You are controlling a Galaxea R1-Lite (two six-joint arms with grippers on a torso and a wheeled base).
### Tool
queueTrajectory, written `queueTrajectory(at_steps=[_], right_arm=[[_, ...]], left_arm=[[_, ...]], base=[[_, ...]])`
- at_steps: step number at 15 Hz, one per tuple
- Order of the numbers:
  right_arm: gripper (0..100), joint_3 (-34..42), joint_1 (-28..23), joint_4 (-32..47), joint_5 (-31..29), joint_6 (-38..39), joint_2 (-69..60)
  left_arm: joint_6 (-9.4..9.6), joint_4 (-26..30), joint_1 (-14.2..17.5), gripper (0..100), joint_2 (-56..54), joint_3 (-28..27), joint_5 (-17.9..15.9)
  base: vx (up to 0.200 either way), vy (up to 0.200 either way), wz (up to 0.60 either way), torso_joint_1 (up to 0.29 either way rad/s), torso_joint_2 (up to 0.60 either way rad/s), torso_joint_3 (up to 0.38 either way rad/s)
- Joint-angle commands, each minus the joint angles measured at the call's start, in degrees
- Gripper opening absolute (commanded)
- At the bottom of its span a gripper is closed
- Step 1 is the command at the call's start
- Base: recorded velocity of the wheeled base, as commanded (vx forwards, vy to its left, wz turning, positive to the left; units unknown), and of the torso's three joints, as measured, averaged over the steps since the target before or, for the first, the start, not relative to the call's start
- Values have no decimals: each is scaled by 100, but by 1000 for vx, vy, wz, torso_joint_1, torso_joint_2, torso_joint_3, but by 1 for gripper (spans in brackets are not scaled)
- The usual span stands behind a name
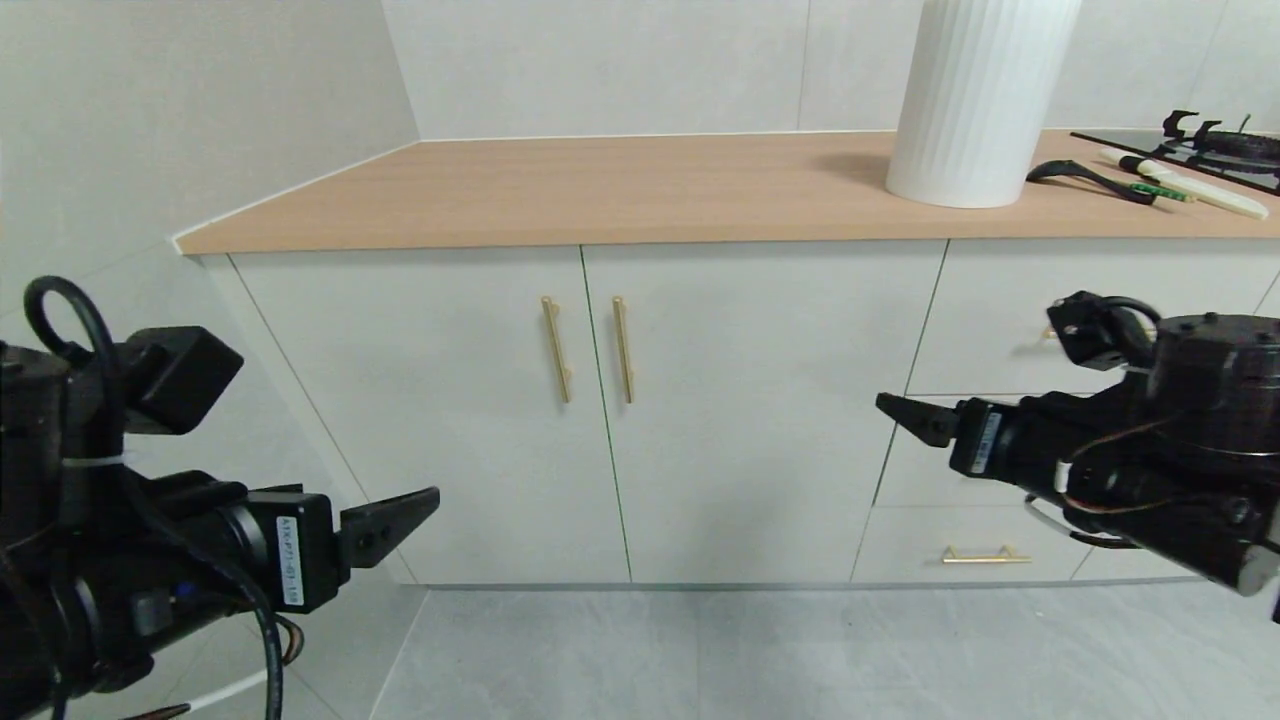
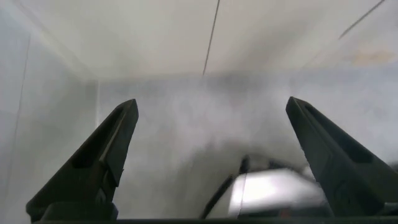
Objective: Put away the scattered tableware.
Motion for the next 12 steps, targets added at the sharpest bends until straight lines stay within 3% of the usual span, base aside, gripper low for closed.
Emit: queueTrajectory(at_steps=[1,3,5,7,9,12], right_arm=[[100,517,-200,35,-729,-353,-1511],[100,1115,-411,61,-1168,-942,-2786],[100,1440,-446,395,-1221,-1293,-3840],[100,1414,-806,1942,-1230,-1451,-5352],[100,1247,-1211,2917,-1186,-1531,-6196],[100,1264,-1844,3577,-1186,-2366,-7620]], left_arm=[[282,-314,98,100,-285,361,14],[704,-1000,547,100,-883,915,23],[1108,-1272,696,100,-1753,1319,23],[1855,-1167,758,100,-3317,1653,31],[1926,-877,1162,100,-4214,1644,23],[2014,-376,1654,100,-5506,1583,-4]], base=[[0,0,0,0,0,0],[0,0,0,0,0,0],[0,0,0,0,0,0],[0,0,0,0,0,0],[0,0,0,0,0,0],[0,0,0,0,0,0]])
